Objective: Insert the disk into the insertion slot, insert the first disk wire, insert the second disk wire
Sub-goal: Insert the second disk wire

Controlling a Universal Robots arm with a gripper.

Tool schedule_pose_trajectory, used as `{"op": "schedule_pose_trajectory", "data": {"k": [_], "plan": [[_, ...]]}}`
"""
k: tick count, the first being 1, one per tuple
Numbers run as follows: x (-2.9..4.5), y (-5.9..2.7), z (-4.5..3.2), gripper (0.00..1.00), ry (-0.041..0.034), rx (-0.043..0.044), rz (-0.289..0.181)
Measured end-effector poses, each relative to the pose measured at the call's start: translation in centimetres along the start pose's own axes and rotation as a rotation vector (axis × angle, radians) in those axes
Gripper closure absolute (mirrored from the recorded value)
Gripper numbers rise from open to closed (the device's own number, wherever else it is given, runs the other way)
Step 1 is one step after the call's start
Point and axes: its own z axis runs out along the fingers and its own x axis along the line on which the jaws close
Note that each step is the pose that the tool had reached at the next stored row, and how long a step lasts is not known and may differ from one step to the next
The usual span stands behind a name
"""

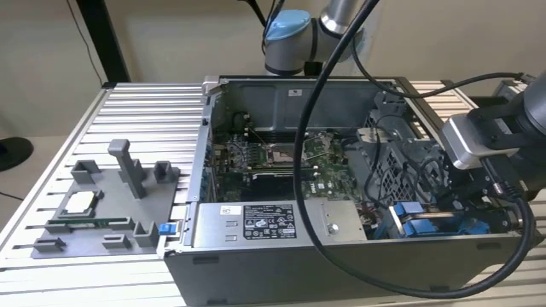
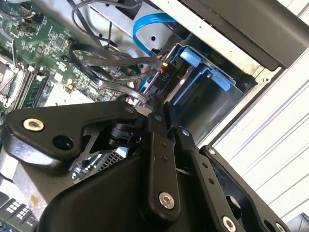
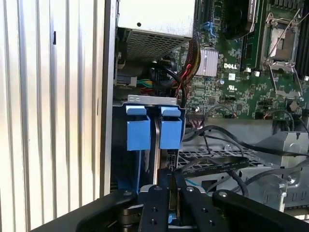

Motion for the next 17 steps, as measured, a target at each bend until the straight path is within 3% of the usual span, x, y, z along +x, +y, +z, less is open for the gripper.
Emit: {"op": "schedule_pose_trajectory", "data": {"k": [4, 9, 17], "plan": [[-0.24, 0.05, -0.08, 1.0, 0.006, 0.0, 0.001], [-0.43, 0.06, -0.04, 1.0, 0.021, 0.0002, 0.002], [-0.96, 0.05, 0.08, 1.0, 0.0322, 0.0013, 0.007]]}}
